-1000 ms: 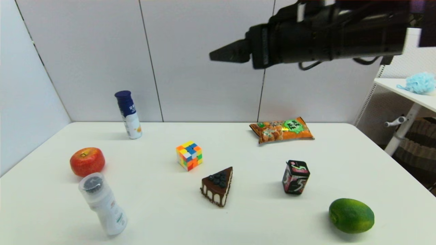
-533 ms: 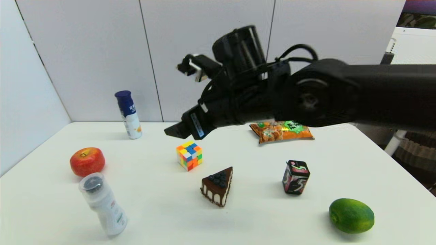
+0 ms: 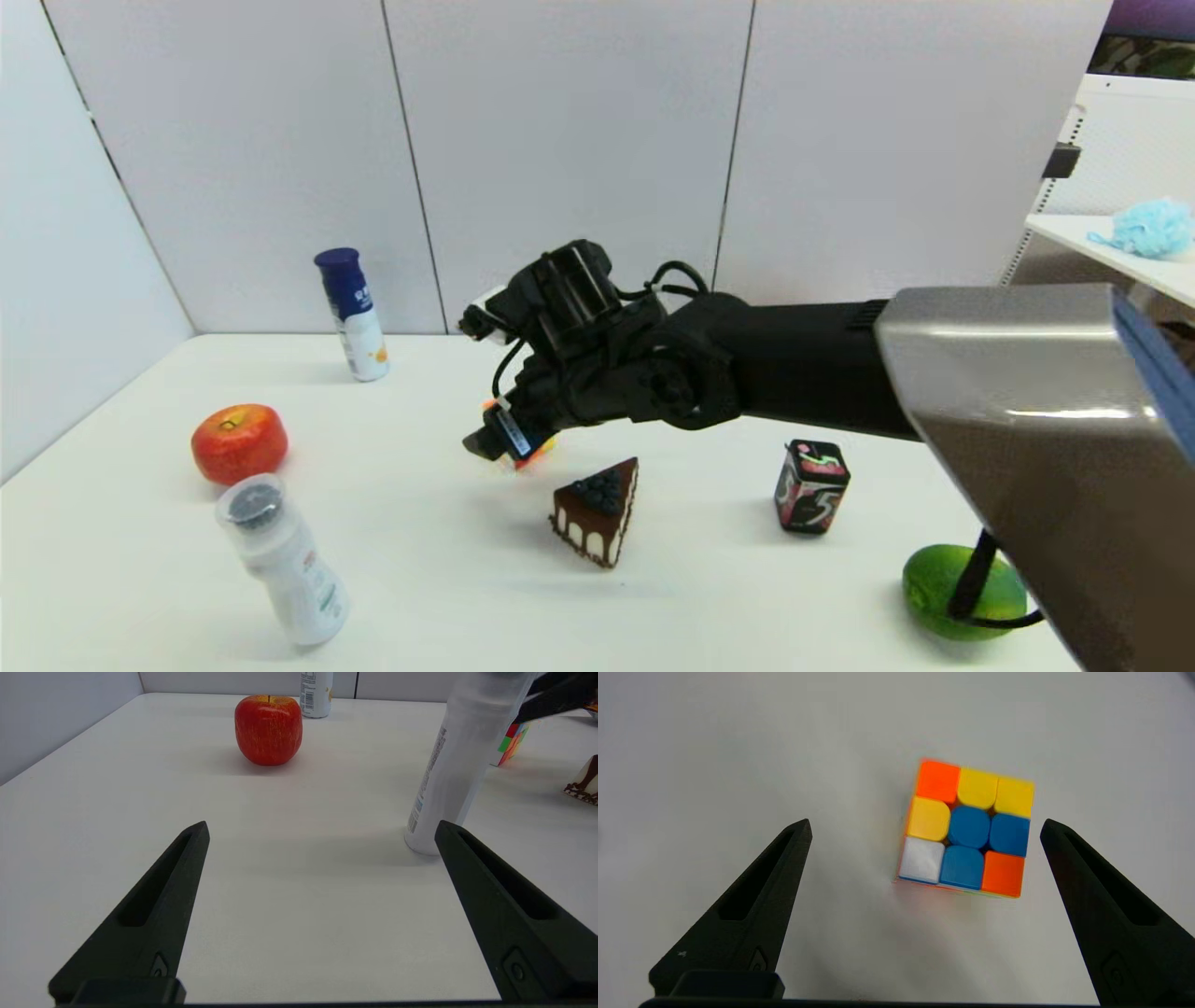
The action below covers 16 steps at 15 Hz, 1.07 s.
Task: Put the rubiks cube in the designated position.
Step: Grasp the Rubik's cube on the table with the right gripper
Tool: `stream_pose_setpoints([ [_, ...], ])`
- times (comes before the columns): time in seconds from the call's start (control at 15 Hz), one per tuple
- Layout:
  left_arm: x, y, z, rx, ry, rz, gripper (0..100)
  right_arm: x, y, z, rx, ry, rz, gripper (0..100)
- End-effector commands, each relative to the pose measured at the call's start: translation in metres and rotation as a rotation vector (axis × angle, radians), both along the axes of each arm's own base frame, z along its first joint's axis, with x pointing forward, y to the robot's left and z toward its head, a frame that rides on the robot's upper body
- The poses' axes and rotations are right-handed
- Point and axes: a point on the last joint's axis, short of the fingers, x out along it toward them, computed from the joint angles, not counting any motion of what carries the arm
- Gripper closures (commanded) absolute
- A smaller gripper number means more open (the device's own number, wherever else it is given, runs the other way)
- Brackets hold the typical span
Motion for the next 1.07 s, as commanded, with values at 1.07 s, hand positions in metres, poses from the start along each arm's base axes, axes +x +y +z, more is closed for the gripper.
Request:
stream_pose_setpoints([
  [1.07,0.0,0.0,0.0,0.0,0.002,0.001,0,0.03,-0.007,-0.035,0.035,0.073,-0.1,0],
])
